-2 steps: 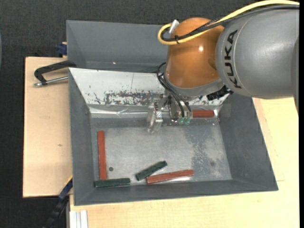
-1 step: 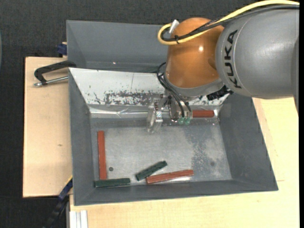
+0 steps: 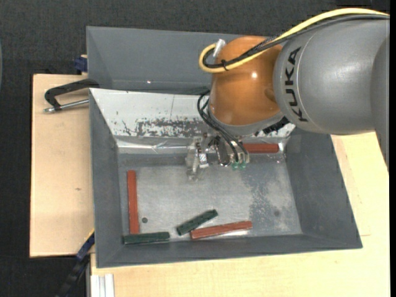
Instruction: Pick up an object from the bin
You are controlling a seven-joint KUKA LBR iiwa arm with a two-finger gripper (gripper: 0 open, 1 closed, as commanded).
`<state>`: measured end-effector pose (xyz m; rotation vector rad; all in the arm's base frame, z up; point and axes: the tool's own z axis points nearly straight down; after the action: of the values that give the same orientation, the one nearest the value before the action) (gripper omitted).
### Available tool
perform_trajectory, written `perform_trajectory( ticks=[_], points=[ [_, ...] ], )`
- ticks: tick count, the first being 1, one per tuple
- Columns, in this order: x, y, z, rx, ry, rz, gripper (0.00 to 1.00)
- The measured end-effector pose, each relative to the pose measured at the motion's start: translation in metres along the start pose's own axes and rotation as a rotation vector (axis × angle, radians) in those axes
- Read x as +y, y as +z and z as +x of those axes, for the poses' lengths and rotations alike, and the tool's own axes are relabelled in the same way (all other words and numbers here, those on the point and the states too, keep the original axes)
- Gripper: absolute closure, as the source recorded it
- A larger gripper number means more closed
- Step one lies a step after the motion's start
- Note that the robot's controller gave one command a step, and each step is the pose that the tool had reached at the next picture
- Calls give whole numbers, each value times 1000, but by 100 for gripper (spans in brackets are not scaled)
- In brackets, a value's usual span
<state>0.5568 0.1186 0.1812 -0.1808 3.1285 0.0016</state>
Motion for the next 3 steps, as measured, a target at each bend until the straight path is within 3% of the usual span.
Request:
perform_trajectory(
  ticks=[1,2,3],
  points=[
    [8,22,2,9,-117,-1,100],
    [39,-10,10,3,60,-1,100],
    [-11,-20,47,8,-72,0,0]
  ],
)
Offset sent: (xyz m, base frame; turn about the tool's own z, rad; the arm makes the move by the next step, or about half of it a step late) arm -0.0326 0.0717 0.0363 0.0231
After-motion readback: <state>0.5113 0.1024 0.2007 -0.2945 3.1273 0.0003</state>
